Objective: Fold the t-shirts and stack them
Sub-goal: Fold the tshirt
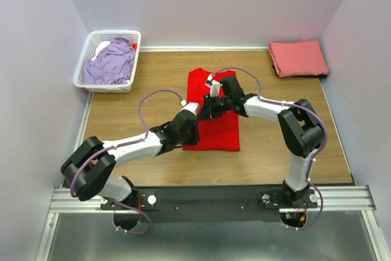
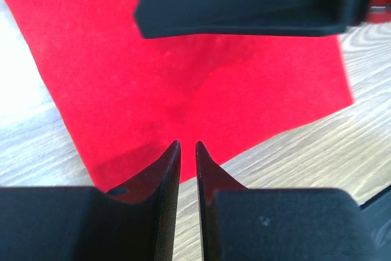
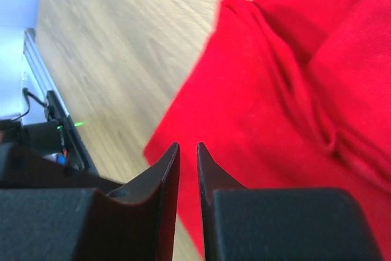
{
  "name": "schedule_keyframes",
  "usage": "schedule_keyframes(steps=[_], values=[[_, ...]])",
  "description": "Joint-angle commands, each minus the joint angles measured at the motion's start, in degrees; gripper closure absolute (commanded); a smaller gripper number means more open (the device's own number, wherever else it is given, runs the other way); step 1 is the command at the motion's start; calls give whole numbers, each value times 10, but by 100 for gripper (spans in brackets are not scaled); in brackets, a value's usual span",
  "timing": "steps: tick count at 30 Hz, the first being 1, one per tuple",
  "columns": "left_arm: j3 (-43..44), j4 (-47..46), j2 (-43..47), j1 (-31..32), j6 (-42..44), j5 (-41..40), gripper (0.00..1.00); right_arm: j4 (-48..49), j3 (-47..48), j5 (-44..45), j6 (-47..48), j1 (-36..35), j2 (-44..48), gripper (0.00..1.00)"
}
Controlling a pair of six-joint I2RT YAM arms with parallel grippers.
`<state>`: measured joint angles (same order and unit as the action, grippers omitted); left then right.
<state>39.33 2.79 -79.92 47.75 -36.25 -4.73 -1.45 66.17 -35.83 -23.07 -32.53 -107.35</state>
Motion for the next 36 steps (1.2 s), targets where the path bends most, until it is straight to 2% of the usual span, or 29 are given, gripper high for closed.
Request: schedule_keyframes(steps=[1, 9, 14, 19, 24, 29, 33, 36], values=[[-14, -14, -32, -1, -10, 3, 76, 42, 30, -16, -11, 5, -70, 76], [-45, -25, -69, -1, -29, 27, 77, 67, 120, -80, -37, 48, -185, 76], [-75, -25, -50, -1, -46, 26, 77, 72, 172, -128, -65, 92, -235, 76], [-66, -18, -15, -1, -50, 4, 77, 72, 195, -154, -87, 121, -241, 76], [-32, -16, 44, -26, -51, -31, 76, 73, 137, -164, -87, 141, -154, 75], [-21, -102, 83, -107, -21, 36, 76, 80, 53, -182, -91, 154, -68, 75], [2, -192, 19, -164, 8, 119, 77, 98, -4, -193, -94, 162, -33, 75], [34, -229, -80, -182, 24, 173, 77, 137, -45, -201, -115, 175, -39, 75]])
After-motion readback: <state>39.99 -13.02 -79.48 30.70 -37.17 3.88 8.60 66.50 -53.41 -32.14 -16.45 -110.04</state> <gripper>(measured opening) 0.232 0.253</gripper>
